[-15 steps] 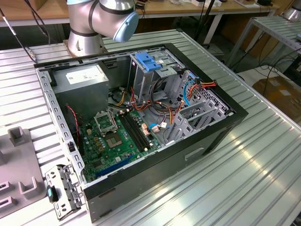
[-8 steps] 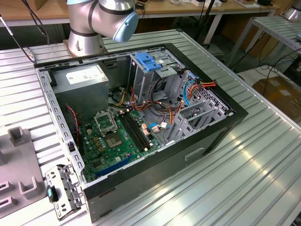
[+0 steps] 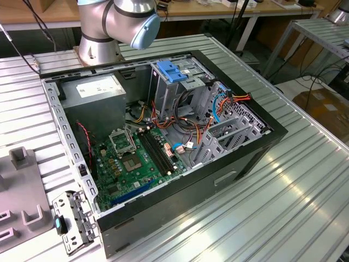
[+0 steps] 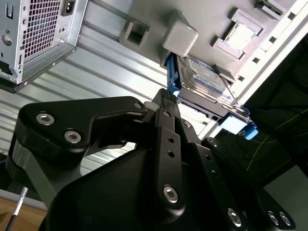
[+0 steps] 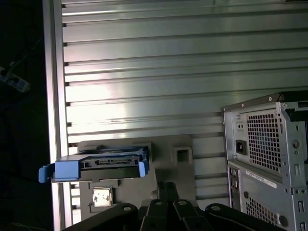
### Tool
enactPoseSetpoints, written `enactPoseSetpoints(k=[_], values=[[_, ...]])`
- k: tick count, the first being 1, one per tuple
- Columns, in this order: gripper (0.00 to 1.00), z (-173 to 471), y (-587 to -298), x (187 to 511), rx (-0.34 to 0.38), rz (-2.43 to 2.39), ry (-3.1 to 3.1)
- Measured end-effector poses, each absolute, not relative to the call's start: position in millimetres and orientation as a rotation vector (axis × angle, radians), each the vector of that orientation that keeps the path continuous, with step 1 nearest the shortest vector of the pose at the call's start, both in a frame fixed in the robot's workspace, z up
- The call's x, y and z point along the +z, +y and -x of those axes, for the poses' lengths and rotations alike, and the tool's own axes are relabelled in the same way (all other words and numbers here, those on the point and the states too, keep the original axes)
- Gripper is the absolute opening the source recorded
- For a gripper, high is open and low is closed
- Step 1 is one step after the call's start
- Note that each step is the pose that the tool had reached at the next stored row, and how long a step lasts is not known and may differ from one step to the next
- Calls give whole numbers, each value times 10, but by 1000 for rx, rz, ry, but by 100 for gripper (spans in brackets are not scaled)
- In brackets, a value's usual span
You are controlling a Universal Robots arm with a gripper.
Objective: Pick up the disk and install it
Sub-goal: 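Reach for the disk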
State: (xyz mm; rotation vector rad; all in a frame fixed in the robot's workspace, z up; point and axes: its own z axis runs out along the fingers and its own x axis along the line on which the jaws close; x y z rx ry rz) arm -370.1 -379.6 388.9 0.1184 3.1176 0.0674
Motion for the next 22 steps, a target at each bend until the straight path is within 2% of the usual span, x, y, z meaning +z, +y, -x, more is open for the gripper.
enactPoseSetpoints(k=[22], values=[[11, 4194, -3765, 3888, 67, -118, 3118]])
